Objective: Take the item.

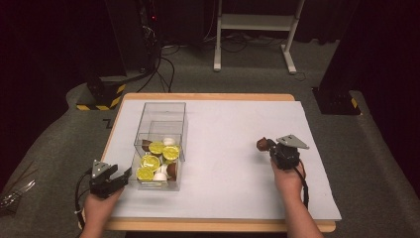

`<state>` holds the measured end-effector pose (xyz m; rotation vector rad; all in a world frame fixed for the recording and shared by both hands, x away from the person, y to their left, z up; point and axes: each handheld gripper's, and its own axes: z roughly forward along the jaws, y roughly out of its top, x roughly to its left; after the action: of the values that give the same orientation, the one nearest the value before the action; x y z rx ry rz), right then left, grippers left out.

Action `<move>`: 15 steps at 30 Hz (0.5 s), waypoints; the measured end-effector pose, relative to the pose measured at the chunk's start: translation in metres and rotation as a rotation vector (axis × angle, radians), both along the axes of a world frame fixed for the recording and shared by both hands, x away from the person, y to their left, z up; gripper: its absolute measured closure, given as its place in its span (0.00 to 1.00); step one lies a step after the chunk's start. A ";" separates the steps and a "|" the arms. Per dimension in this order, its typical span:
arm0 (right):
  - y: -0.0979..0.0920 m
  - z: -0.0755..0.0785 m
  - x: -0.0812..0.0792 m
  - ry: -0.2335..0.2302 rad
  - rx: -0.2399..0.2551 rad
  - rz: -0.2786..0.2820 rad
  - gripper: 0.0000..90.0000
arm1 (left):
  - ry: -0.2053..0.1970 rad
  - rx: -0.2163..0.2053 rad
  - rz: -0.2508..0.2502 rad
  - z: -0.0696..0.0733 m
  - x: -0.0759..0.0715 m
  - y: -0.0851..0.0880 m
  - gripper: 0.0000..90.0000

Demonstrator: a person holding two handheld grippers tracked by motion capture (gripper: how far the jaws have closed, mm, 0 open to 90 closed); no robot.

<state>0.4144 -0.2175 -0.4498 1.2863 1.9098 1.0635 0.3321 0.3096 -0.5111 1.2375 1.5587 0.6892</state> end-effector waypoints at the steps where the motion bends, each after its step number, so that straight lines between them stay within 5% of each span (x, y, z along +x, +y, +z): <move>1: 0.001 -0.001 0.000 0.001 -0.004 0.003 1.00 | 0.001 0.001 -0.001 0.000 0.000 0.000 0.43; 15: 0.008 -0.016 0.004 0.030 -0.031 0.000 1.00 | 0.001 0.005 -0.003 0.000 0.000 0.001 0.43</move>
<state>0.4185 -0.2099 -0.4659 1.2914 1.9415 1.0158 0.3317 0.3103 -0.5110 1.2433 1.5565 0.6909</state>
